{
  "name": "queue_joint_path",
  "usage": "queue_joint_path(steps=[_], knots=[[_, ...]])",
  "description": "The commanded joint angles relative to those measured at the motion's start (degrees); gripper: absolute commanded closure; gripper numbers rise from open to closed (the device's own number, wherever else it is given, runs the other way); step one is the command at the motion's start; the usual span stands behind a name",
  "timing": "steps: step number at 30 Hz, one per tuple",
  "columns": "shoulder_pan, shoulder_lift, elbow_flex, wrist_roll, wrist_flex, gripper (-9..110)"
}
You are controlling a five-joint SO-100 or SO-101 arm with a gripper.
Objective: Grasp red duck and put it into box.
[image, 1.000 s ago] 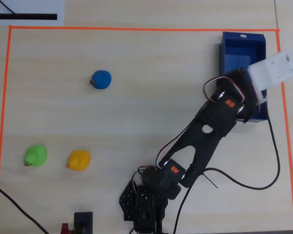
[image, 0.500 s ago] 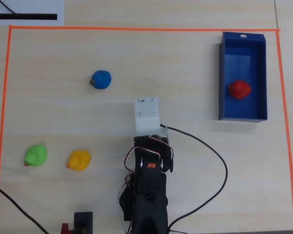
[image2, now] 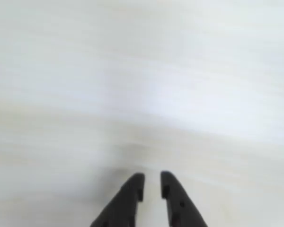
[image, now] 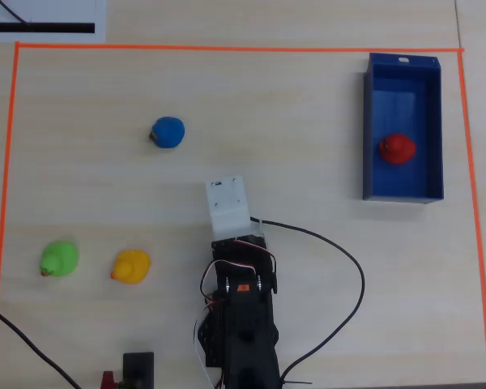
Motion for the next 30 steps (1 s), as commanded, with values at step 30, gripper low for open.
queue_joint_path(steps=[30], knots=[[-0.26, 0.0, 2.2, 3.34, -0.18, 100]])
